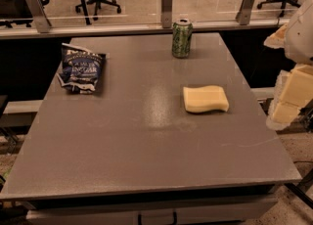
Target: Pick sponge
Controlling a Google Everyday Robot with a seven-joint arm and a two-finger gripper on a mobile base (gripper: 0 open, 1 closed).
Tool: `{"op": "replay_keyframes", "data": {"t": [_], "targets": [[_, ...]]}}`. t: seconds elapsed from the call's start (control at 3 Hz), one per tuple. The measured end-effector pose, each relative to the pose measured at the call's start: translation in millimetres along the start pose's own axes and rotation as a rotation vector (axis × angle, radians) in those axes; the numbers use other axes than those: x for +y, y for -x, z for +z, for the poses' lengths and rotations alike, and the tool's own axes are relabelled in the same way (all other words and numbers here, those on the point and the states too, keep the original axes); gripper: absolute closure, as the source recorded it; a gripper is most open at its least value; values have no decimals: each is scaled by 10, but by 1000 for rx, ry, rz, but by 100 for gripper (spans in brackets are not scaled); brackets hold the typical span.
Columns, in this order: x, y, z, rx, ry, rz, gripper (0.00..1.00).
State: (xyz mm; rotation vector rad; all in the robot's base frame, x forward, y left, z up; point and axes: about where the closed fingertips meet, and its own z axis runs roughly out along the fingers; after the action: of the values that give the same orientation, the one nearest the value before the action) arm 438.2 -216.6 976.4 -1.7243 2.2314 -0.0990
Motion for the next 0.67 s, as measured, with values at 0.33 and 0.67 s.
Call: {"op": "replay_keyframes", "data": {"t": [0.33,0.67], "targets": [[0,0,0,0,0,0,0],[-48,60,113,-23,7,-1,0]]}}
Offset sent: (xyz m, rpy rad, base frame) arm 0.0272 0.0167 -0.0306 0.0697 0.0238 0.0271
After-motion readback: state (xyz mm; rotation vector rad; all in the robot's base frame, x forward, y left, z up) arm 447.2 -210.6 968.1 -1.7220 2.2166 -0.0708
